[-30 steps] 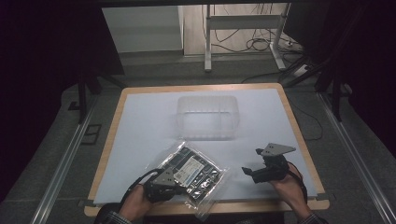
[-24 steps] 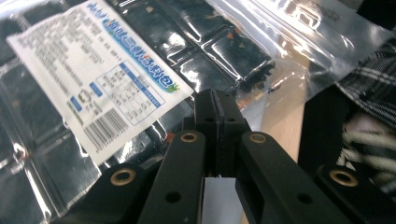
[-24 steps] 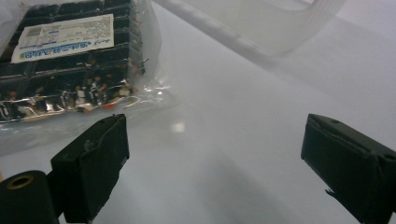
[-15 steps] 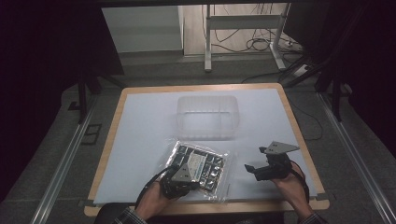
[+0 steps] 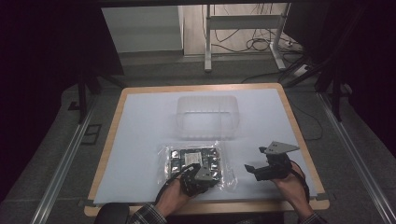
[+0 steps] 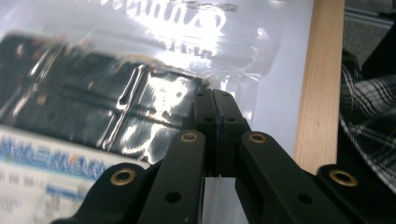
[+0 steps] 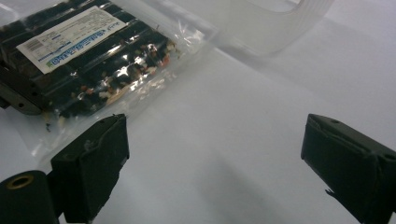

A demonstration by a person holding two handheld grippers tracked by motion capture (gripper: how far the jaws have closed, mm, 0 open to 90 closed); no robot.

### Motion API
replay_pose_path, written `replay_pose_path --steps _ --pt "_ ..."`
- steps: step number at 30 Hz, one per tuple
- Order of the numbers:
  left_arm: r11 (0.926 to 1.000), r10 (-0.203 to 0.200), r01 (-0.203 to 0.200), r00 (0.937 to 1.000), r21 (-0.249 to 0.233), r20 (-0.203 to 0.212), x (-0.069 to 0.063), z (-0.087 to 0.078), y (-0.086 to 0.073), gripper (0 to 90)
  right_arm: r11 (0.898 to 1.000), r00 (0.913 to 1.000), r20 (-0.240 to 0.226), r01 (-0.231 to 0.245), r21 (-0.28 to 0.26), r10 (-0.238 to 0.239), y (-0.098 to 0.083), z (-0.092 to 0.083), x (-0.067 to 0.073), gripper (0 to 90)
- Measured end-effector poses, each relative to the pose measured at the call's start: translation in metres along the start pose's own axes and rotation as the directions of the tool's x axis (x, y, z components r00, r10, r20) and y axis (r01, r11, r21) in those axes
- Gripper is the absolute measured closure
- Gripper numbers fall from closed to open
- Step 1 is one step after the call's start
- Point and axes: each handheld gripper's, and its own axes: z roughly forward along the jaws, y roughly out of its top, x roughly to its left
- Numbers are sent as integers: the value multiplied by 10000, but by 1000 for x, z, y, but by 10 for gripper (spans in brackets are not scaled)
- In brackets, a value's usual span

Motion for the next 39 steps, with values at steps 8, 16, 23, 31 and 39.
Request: replay_pose_path --steps 8,16,23,31,39 --pt "9901 -908 895 9958 -1082 -75 14 -29 -5 898 10000 10000 -14 -46 -46 46 0 -1 -1 78" --pt "9810 -1451 1347 9872 -1397 -669 28 -52 -20 896 10000 10000 -37 -63 -7 63 0 0 0 78" --pt "9766 -1809 1604 9729 -1432 -1443 39 -71 -36 868 10000 10000 -65 -52 8 52 1 0 1 79" --pt "9553 -2839 2503 9250 -1572 -2523 74 -92 -65 897 9999 9999 -94 -37 102 38 0 2 2 78" --pt "9414 -3346 3053 8985 -1434 -2842 111 -72 -71 898 9999 9999 -114 0 160 1 0 4 2 79"
